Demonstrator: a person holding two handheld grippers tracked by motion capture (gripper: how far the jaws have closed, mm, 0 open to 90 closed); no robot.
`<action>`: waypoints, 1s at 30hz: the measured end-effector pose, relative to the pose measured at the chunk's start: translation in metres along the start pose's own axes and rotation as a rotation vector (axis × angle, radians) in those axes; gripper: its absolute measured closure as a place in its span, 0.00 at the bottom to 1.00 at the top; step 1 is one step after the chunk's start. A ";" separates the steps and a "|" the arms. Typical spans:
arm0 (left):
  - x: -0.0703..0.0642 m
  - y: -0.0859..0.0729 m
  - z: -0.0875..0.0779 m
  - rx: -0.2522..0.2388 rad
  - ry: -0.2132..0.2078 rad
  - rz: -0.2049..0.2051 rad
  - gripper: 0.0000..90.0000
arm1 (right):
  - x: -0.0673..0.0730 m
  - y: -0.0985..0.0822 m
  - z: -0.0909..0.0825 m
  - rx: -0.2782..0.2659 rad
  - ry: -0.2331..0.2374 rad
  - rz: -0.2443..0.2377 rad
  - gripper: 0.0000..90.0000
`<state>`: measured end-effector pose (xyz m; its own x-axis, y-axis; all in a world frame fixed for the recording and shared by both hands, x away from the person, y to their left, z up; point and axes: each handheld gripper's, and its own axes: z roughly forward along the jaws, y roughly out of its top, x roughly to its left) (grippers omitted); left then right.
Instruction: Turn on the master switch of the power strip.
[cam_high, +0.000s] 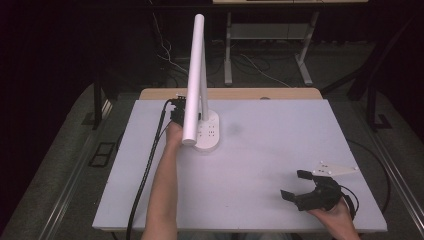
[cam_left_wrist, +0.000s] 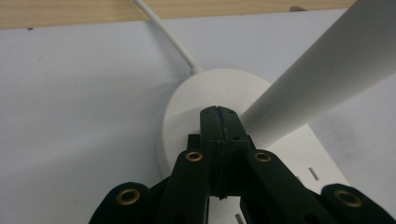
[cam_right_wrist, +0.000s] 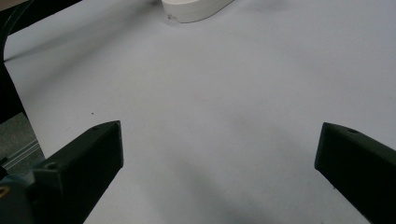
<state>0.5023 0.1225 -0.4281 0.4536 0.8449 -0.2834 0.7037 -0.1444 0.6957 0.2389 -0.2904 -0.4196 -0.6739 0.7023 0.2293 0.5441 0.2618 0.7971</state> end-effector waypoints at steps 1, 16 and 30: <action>0.000 0.000 0.000 0.000 0.000 0.000 1.00 | 0.000 0.000 0.000 -0.001 -0.001 0.001 0.01; 0.012 -0.010 -0.005 -0.041 -0.070 -0.078 1.00 | 0.002 0.000 0.000 0.003 -0.004 -0.001 0.01; 0.005 -0.013 -0.016 -0.140 -0.065 -0.052 1.00 | -0.001 0.001 0.001 0.003 -0.002 0.002 0.01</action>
<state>0.4864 0.1370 -0.4276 0.4562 0.8137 -0.3603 0.6462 -0.0245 0.7628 0.2406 -0.2896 -0.4197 -0.6719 0.7041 0.2296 0.5470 0.2628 0.7948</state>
